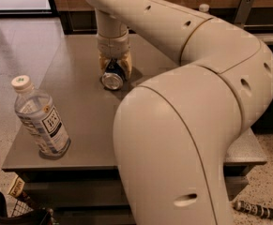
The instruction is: Place pepsi can upright
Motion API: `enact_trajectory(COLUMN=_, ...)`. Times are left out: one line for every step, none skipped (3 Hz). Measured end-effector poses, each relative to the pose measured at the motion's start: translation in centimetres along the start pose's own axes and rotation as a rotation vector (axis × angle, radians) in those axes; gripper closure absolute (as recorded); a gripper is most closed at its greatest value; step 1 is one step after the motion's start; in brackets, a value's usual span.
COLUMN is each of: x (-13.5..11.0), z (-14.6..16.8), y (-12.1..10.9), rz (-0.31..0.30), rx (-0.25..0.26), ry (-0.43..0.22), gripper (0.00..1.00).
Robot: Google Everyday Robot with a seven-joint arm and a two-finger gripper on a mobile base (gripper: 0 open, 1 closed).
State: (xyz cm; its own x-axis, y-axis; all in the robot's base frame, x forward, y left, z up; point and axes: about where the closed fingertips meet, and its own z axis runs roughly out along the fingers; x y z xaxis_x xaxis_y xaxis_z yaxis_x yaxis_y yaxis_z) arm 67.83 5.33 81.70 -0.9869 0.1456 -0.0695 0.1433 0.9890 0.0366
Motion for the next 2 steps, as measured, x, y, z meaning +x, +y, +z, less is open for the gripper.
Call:
enact_trajectory(x=0.00, z=-0.01, y=0.00, rz=0.000, rx=0.000, ry=0.000, gripper=1.00)
enact_trajectory(x=-0.90, z=-0.87, y=-0.51, rz=-0.008, rx=0.004, ry=-0.042, gripper=1.00)
